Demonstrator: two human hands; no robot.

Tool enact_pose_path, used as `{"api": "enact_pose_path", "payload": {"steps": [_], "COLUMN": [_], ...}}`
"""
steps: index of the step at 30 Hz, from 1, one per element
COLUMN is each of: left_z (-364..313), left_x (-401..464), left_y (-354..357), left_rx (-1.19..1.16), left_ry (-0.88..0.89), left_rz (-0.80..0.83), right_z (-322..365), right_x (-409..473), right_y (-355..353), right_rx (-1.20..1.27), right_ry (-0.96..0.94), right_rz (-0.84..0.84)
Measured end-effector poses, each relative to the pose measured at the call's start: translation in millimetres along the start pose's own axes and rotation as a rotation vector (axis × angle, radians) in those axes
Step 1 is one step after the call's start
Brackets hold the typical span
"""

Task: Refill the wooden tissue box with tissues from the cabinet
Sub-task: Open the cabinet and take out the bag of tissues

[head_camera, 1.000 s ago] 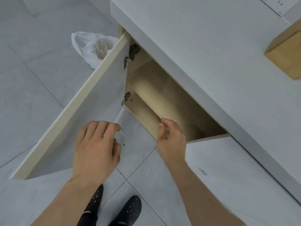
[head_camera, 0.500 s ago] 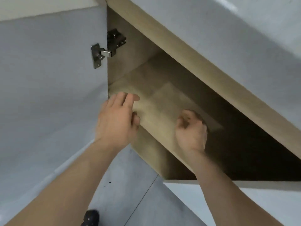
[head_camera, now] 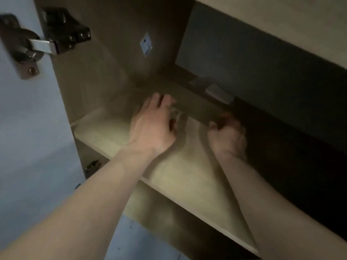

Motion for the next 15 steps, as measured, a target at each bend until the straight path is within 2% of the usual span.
{"api": "enact_pose_path", "payload": {"steps": [10,15], "left_z": [-17.1,-20.1], "left_x": [57.9,60.0], "left_y": [44.7,49.0], "left_rx": [0.010,0.047], "left_ry": [0.081,0.176], "left_rz": [0.061,-0.046], "right_z": [7.7,-7.0], "right_x": [71.7,111.6], "right_y": [16.8,42.3], "right_rx": [-0.101,-0.155], "right_ry": [-0.114,-0.108], "right_rz": [-0.081,-0.018]}}
Point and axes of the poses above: each hand's wrist, its own x-axis towards the middle knuckle, its own y-axis out of the palm, z = x × y, the point moved 8 cm from there along x, towards the middle knuckle
